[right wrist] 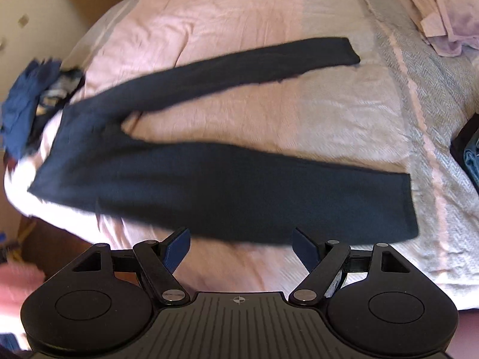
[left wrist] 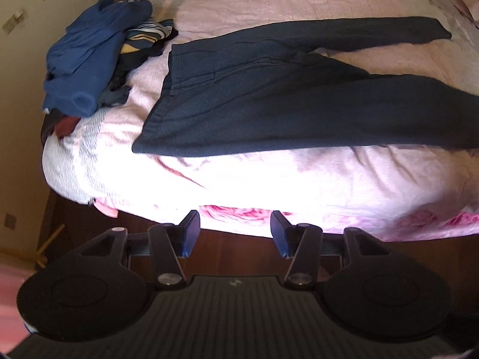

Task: Fold clothes
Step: 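Pull both tools back above the flattened navy trousers, then lower both grippers to the trouser leg and grasp its edge with the left gripper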

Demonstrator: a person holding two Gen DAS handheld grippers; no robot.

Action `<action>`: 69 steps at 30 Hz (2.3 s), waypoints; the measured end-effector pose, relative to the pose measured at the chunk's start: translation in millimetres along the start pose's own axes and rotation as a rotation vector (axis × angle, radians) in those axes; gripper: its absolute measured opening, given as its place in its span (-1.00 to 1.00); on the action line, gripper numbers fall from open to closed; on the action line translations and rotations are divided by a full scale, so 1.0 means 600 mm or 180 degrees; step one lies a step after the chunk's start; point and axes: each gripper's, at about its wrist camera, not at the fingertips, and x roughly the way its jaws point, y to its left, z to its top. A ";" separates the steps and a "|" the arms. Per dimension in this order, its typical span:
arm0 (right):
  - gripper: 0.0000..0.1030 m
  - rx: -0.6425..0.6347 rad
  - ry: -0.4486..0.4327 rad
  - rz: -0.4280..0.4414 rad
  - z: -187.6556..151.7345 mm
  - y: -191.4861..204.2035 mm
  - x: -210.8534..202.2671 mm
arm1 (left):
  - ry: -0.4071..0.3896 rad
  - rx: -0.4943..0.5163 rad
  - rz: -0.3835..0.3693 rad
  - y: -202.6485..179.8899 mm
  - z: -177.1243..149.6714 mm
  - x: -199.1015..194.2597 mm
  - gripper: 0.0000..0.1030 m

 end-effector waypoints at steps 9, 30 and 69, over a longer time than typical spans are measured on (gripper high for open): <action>0.51 -0.0201 0.0211 -0.0116 -0.074 -0.066 -0.030 | 0.0044 -0.0132 -0.0109 -0.084 -0.048 -0.049 -0.04; 0.51 -0.0699 0.0075 -0.0081 -0.070 -0.021 -0.049 | -0.0185 -0.0003 -0.0139 -0.096 0.022 -0.073 0.00; 0.51 -0.1852 0.0339 -0.0235 0.534 -0.035 0.290 | 0.0074 0.3216 -0.0984 0.102 0.640 0.573 -0.19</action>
